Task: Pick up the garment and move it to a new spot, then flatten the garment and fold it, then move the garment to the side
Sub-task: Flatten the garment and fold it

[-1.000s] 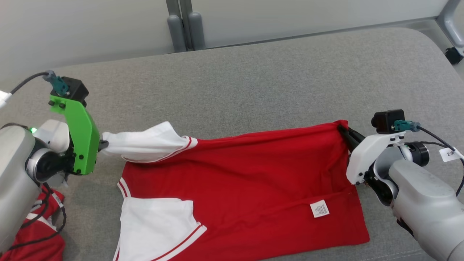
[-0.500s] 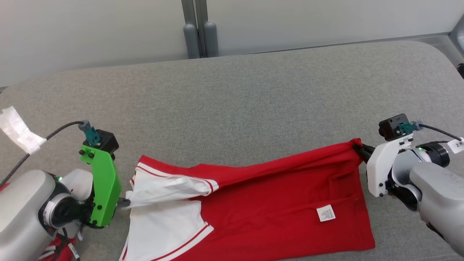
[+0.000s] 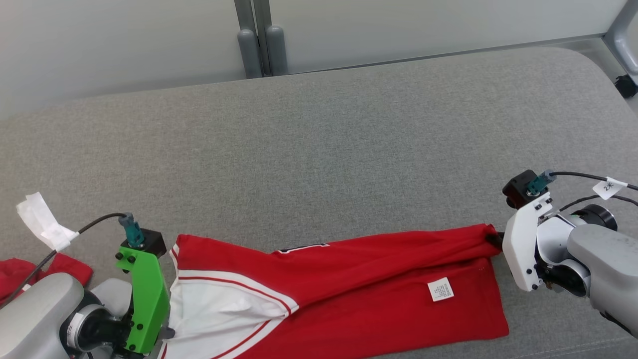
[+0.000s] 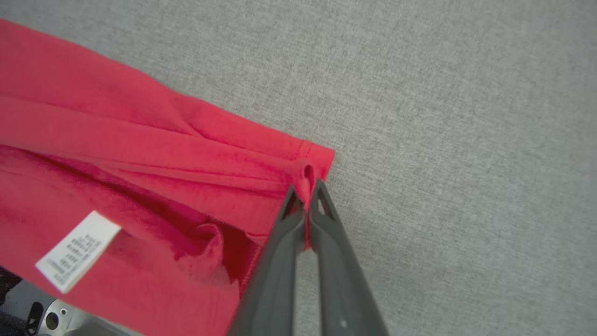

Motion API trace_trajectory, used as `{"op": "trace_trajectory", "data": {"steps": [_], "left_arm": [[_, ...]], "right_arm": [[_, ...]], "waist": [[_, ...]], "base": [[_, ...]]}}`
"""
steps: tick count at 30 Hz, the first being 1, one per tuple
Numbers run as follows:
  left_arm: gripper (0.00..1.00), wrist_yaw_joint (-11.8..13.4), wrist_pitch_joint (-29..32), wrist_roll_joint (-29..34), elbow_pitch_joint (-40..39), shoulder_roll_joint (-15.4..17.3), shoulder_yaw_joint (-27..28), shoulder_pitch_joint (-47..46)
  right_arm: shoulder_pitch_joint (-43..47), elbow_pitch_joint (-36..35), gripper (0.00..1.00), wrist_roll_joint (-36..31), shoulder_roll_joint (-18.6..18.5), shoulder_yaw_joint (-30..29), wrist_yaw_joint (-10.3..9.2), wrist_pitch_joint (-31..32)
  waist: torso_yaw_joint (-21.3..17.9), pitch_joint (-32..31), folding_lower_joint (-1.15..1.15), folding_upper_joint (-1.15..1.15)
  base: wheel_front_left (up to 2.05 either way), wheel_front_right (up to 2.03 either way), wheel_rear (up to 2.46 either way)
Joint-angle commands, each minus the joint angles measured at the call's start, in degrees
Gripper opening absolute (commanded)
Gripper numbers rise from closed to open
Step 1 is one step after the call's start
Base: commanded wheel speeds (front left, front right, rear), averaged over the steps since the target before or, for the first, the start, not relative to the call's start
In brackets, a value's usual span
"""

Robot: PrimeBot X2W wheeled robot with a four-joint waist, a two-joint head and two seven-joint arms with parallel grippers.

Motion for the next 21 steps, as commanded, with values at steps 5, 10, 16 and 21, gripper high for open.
{"op": "trace_trajectory", "data": {"steps": [5,10,16,21], "left_arm": [[0.27,-0.02,-0.20,0.16,2.00,-1.15,-0.99,1.93],[1.00,-0.86,-0.63,0.82,3.56,-1.89,-1.62,2.08],[1.00,-1.46,-3.21,1.47,4.52,-1.50,-0.49,1.00],[1.00,-1.84,-9.82,2.56,2.84,-0.81,1.91,1.68]], "right_arm": [[-0.11,-0.36,0.49,0.08,-0.45,1.00,-0.12,2.87],[0.37,-0.73,1.00,-0.38,-0.06,1.31,-0.11,3.63],[0.03,-3.78,1.00,0.40,-1.73,1.36,-0.11,1.92],[0.64,-6.21,1.00,2.39,-4.25,-1.56,-0.11,-4.82]], "waist": [[-0.26,0.19,0.00,0.00],[-0.53,-0.75,0.00,0.00],[-0.55,-3.35,0.00,0.00],[-0.37,-5.56,0.00,0.00]], "base": [[0.00,0.00,0.00],[0.00,0.00,0.00],[0.00,0.00,0.00],[0.00,0.00,0.00]]}}
